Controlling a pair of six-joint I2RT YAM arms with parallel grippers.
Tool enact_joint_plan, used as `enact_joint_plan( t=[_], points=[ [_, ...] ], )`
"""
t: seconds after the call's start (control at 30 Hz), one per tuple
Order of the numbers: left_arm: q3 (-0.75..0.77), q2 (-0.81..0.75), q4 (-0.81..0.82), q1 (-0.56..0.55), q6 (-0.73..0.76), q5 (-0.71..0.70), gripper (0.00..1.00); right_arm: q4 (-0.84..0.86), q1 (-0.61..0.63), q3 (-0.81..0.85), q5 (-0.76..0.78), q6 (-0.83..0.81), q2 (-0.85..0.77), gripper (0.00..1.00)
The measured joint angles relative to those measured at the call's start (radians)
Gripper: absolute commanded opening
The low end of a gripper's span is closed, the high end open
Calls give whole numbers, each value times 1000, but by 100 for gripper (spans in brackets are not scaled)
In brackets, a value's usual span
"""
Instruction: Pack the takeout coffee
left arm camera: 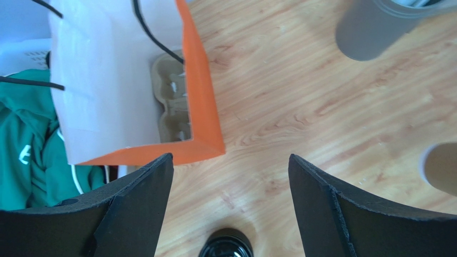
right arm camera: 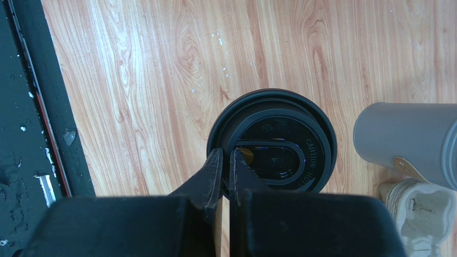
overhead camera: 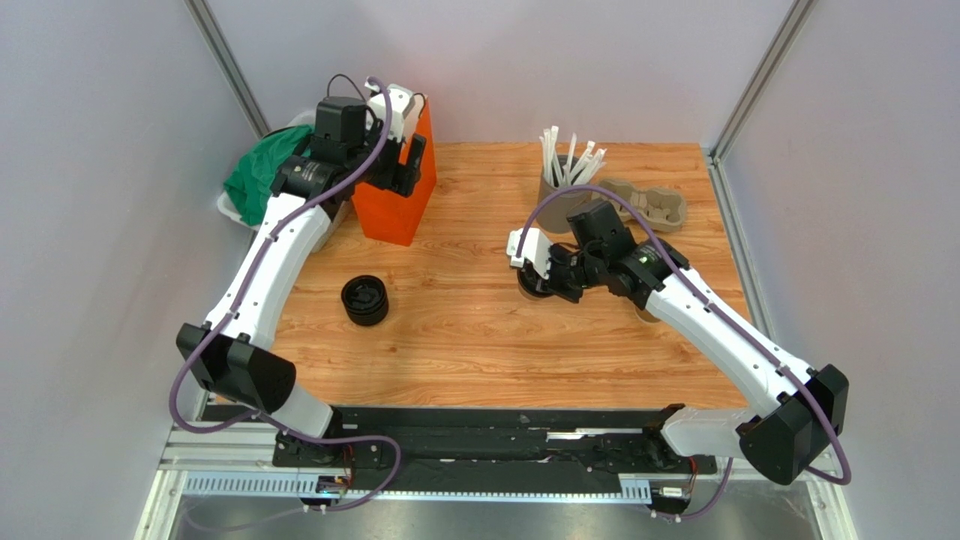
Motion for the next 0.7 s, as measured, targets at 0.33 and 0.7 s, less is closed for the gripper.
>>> enact_joint_plan(
  t=[0.33, 0.7],
  points=[
    [69, 138, 29, 27, 37, -24, 85, 13, 0, -34, 0, 7, 0, 0],
    [127, 247, 33, 39, 53, -18, 63, 21, 0, -50, -1, 7, -1, 0]
  ],
)
